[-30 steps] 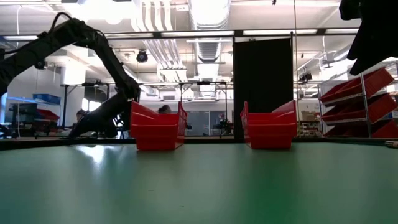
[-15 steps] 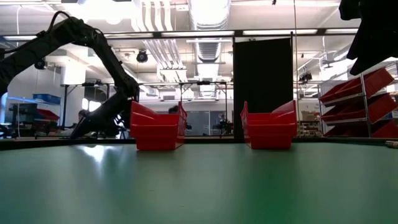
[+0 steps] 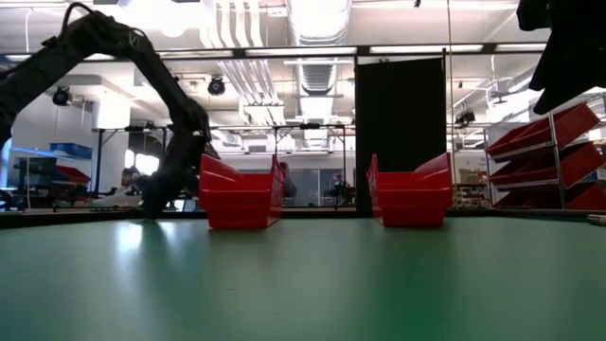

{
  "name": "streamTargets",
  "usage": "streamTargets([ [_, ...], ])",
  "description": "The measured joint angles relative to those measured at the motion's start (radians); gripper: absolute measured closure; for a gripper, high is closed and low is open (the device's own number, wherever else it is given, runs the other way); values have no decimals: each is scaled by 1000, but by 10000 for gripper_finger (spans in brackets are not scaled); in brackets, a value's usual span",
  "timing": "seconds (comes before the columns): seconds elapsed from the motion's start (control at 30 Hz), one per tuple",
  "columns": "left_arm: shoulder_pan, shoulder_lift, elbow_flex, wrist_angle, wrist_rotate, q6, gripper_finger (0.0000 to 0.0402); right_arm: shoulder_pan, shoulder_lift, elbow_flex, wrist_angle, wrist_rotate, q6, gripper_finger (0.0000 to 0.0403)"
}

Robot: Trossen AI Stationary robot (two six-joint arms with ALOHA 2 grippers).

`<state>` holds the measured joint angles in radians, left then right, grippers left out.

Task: Sort batteries
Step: Put the black battery into the left red bin

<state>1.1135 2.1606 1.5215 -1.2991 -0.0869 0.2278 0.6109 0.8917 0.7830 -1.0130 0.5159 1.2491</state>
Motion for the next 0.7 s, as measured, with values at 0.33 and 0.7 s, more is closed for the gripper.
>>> streamTargets([
  [0.33, 95, -49, 0, 185, 29, -114, 274, 0, 0, 0, 0, -30, 21, 119],
  [0.7, 107, -49, 0, 194, 24, -234, 274, 0, 0, 0, 0, -37, 33, 127],
])
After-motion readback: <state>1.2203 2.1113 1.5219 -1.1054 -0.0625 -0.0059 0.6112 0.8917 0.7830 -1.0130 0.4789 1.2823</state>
